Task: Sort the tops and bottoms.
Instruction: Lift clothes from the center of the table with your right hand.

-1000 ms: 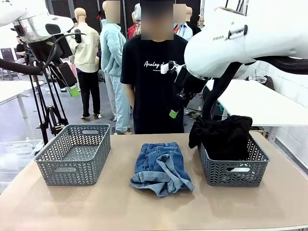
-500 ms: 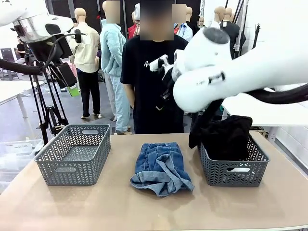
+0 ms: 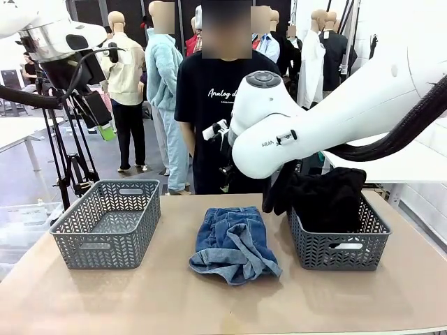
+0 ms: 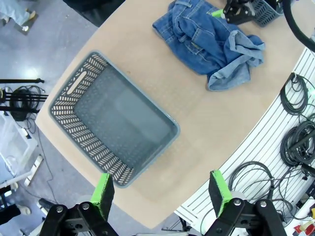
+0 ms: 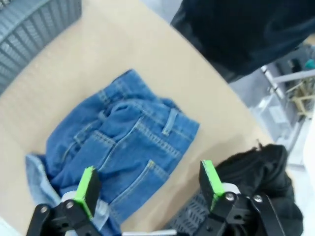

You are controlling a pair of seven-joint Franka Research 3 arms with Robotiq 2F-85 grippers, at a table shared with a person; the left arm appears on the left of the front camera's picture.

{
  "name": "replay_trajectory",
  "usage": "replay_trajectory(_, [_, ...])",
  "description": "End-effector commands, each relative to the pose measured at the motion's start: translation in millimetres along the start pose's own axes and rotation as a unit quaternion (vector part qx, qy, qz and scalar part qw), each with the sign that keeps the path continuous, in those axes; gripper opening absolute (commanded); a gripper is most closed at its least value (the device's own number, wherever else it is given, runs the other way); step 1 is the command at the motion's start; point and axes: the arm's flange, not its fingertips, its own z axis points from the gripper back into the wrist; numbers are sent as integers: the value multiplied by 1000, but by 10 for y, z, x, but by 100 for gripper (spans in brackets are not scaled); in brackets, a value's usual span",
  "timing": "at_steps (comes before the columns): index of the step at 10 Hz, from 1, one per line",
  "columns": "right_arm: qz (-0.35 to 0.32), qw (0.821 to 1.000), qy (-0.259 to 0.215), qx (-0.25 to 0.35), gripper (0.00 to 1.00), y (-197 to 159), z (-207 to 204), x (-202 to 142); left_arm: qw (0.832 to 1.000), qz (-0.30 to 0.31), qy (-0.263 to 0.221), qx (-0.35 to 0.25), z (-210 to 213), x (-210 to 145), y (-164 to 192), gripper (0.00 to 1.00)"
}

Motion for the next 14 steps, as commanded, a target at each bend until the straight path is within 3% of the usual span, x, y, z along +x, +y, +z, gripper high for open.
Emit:
replay_trajectory(1, [-27,999,37,15,100,93,80,-4,1000,-2,4,-3,33,-4,2,100])
replay_trajectory(5, [-50,991,101,76,100,206,-369,-356,1000,-2,4,-3,33,-4,2,100])
replay_trajectory(14, [-46,971,182,145,100,312,-1143,-367,1000,-2,4,-3,33,-4,2,100])
